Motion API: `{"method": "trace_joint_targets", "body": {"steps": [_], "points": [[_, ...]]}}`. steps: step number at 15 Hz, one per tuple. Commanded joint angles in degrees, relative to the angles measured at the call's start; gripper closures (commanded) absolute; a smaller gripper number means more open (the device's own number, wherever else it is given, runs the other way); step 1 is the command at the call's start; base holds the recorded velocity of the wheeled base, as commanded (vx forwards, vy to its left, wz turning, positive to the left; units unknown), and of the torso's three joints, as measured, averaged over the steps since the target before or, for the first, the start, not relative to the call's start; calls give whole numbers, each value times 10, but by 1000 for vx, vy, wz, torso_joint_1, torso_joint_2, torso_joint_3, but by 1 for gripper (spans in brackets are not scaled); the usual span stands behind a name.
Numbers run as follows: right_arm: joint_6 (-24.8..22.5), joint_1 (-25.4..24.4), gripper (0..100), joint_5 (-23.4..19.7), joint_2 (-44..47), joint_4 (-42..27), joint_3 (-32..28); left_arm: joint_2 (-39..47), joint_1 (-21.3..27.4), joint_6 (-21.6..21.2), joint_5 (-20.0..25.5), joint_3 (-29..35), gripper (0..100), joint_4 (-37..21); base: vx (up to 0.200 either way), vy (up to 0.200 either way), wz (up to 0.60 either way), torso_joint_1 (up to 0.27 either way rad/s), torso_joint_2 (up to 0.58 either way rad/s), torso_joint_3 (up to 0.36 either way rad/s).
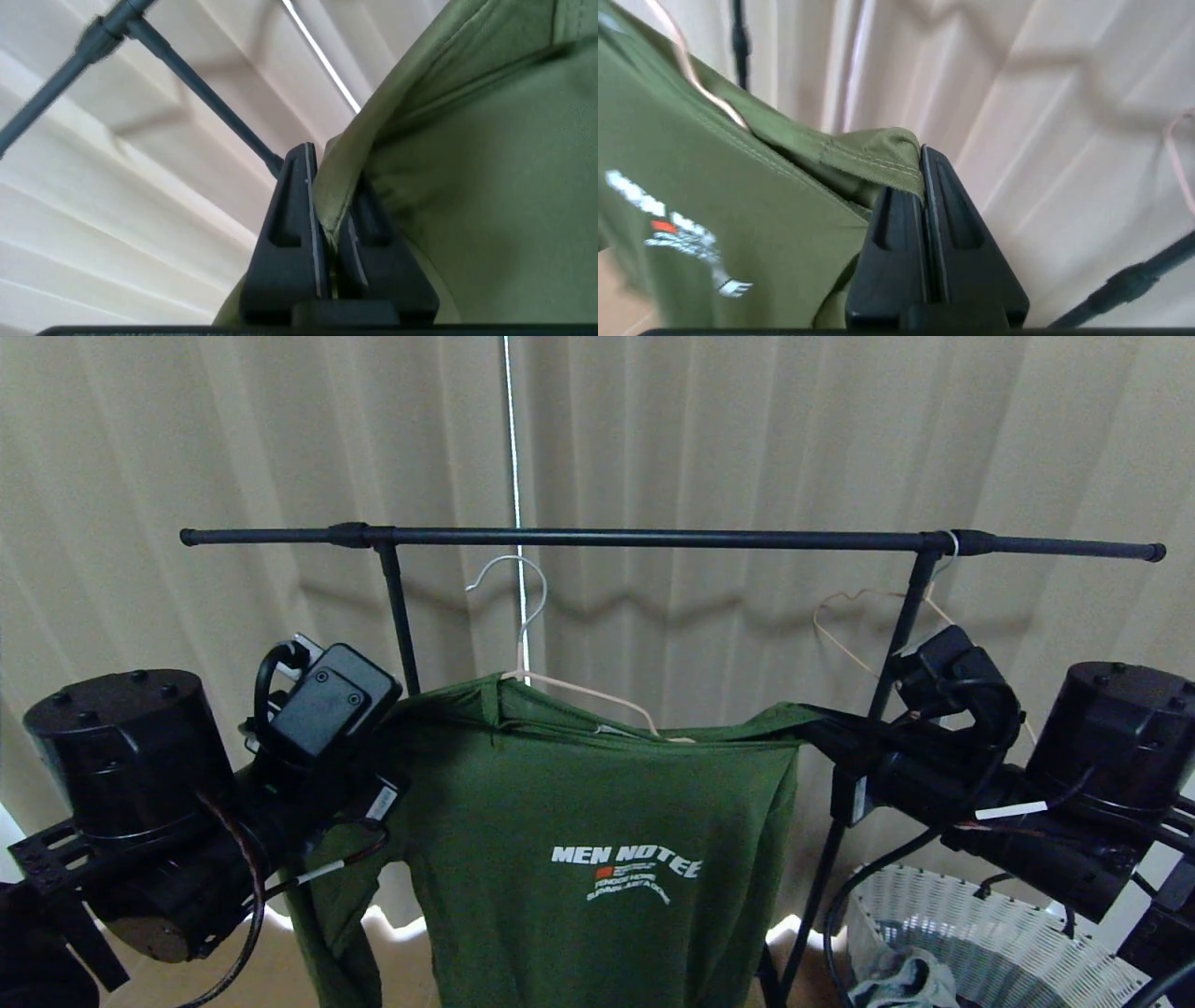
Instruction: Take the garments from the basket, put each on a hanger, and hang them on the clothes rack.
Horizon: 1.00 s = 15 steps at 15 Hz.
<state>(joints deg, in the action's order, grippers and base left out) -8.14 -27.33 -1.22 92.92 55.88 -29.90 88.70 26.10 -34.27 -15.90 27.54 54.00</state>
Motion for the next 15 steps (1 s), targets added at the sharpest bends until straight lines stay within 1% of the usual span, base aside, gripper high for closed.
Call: {"method": "trace_joint_targets", "body": {"steps": [1, 3, 5, 6, 12, 15], "points": [[0, -11, 100, -8, -30, -19, -18, 5, 1, 0, 0, 1, 100, 0, 0, 0, 0, 0, 0, 0], [0, -20, 100, -14, -35, -32, -31, 5, 3, 1, 0, 2, 100, 0, 0, 0, 0, 0, 0, 0], [0, -31, 100, -14, -34, -38, -31, 4, 3, 3, 0, 3, 100, 0, 0, 0, 0, 0, 0, 0], [0, -33, 0, -14, -34, -39, -26, 3, 2, 3, 0, 3, 100, 0, 0, 0, 0, 0, 0, 0], [1, -39, 0, -13, -41, -31, -30, 2, 3, 5, 2, 2, 100, 0, 0, 0, 0, 0, 0, 0], [1, -38, 0, -14, -58, -31, -15, 4, -5, 5, 0, 10, 100, 0, 0, 0, 0, 0, 0, 0]]}}
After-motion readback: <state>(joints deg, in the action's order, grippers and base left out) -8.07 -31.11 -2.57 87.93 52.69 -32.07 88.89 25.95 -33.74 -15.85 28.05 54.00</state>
